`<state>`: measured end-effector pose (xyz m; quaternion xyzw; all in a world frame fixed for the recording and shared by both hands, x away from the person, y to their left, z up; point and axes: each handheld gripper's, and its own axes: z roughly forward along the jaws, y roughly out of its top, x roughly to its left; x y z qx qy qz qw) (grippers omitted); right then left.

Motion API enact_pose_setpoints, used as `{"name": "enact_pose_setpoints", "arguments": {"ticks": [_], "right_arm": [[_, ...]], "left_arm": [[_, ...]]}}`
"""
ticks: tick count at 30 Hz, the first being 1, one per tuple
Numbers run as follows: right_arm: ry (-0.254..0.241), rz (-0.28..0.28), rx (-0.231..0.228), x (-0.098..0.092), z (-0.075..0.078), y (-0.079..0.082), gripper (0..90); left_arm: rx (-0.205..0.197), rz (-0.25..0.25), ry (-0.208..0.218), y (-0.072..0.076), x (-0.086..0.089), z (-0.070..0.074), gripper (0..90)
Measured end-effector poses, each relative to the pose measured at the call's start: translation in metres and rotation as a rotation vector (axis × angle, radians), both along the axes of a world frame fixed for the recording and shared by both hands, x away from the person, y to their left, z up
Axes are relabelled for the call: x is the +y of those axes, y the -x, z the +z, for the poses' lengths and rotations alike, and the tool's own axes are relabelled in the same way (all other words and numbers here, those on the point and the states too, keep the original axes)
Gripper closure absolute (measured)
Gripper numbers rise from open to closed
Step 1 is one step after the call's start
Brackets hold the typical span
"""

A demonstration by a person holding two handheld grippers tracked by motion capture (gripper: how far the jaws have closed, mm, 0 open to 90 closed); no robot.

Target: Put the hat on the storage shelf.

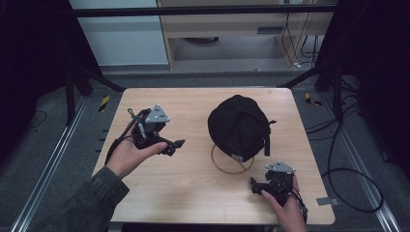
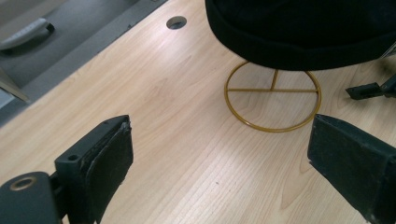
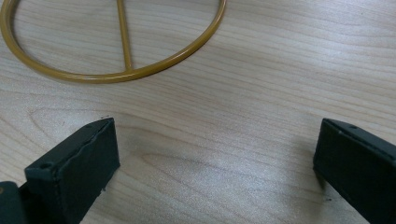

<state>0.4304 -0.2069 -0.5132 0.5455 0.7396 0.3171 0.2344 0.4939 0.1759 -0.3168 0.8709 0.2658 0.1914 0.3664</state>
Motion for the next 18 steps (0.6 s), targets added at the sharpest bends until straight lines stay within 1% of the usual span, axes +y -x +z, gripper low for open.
{"name": "enact_pose_setpoints", "arguments": {"ticks": [3, 5, 6, 7, 8, 12, 13, 15, 18], "right_arm": [[0.0, 0.0, 0.0, 0.0, 0.0, 0.0, 0.4], [0.001, 0.0, 0.0, 0.0, 0.0, 0.0, 0.4], [0.0, 0.0, 0.0, 0.0, 0.0, 0.0, 0.4], [0.001, 0.0, 0.0, 0.0, 0.0, 0.0, 0.4], [0.001, 0.0, 0.0, 0.0, 0.0, 0.0, 0.4], [0.0, 0.0, 0.0, 0.0, 0.0, 0.0, 0.4], [0.0, 0.0, 0.0, 0.0, 0.0, 0.0, 0.4], [0.0, 0.0, 0.0, 0.0, 0.0, 0.0, 0.4], [0.0, 0.0, 0.0, 0.0, 0.0, 0.0, 0.4]], "left_arm": [[0.016, -0.001, 0.006, -0.003, 0.007, -0.01, 6.1], [0.021, 0.01, 0.009, -0.004, 0.012, -0.017, 6.1], [0.026, 0.011, 0.002, -0.005, 0.015, -0.022, 6.1], [0.037, 0.019, 0.0, -0.007, 0.021, -0.03, 6.0], [0.037, 0.019, 0.0, -0.007, 0.021, -0.03, 6.0], [0.062, 0.036, 0.003, -0.009, 0.035, -0.049, 5.9], [0.07, 0.043, 0.009, -0.009, 0.038, -0.054, 5.8], [0.078, 0.056, 0.006, -0.009, 0.045, -0.063, 5.6], [0.084, 0.067, -0.005, -0.007, 0.051, -0.072, 5.6]]}}
